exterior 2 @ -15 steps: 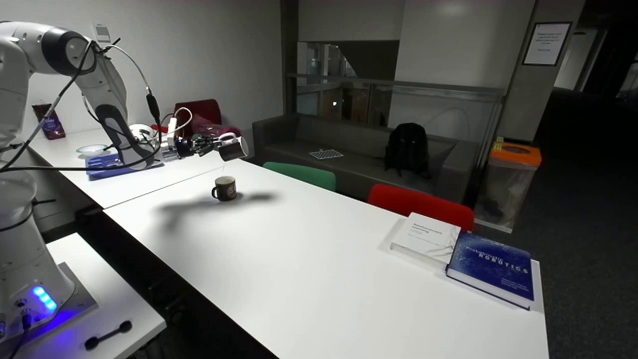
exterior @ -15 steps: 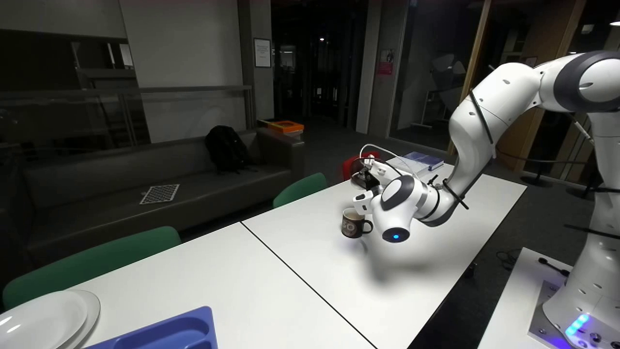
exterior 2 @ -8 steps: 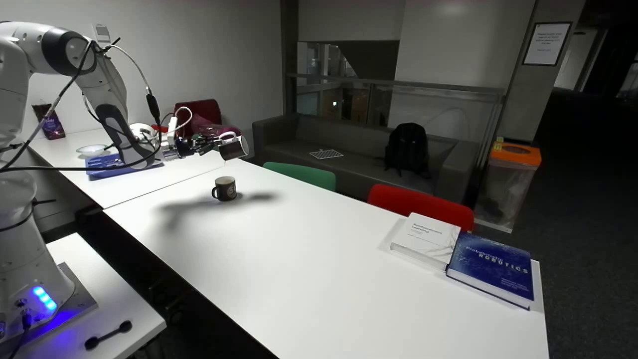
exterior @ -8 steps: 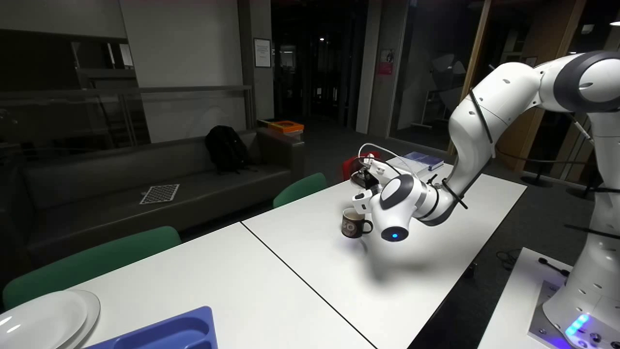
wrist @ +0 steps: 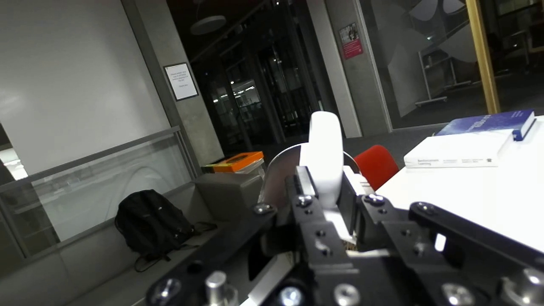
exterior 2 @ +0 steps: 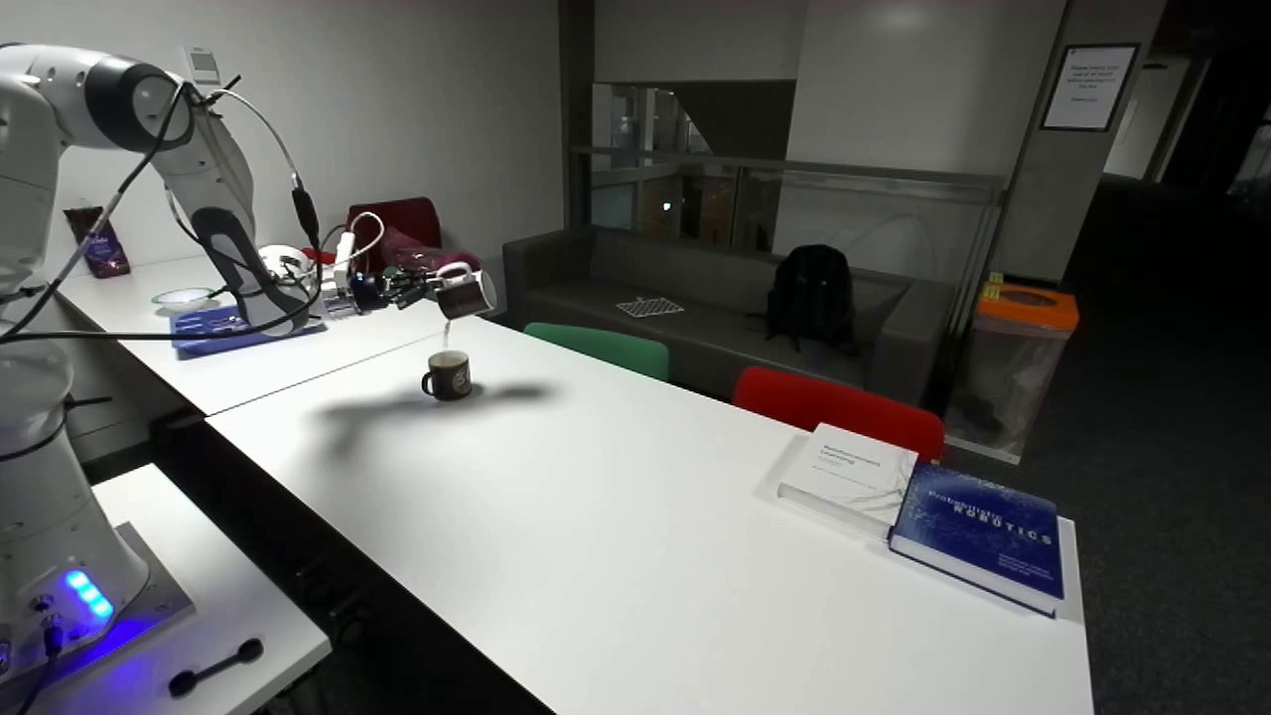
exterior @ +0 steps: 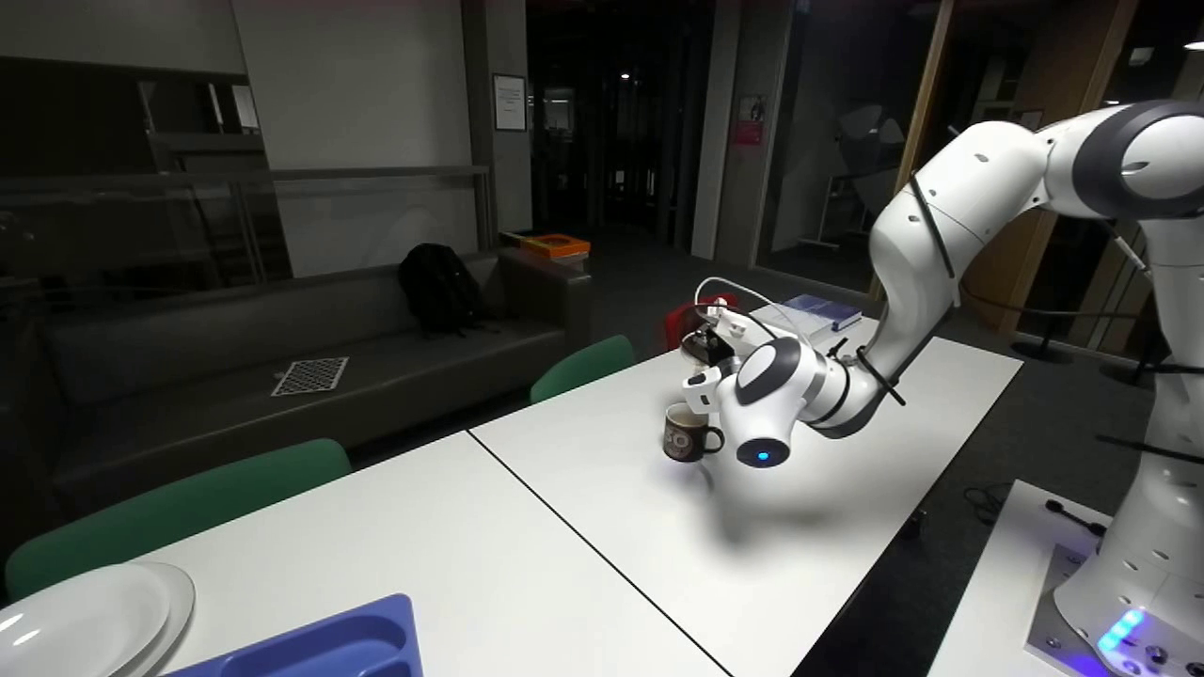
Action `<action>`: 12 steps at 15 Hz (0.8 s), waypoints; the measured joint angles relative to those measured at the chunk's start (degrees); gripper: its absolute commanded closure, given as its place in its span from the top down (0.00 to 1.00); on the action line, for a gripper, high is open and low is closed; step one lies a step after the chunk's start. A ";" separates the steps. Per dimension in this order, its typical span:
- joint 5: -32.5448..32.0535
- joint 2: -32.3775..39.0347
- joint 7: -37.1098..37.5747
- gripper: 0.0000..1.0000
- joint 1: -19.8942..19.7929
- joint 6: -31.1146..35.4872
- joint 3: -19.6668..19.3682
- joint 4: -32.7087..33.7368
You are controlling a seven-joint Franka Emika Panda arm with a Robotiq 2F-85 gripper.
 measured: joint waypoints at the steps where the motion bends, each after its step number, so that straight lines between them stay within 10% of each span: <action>1: 0.14 0.09 0.00 0.05 0.00 -0.07 0.00 0.08; 12: 1.19 0.80 -0.83 0.05 0.33 -2.52 0.00 0.80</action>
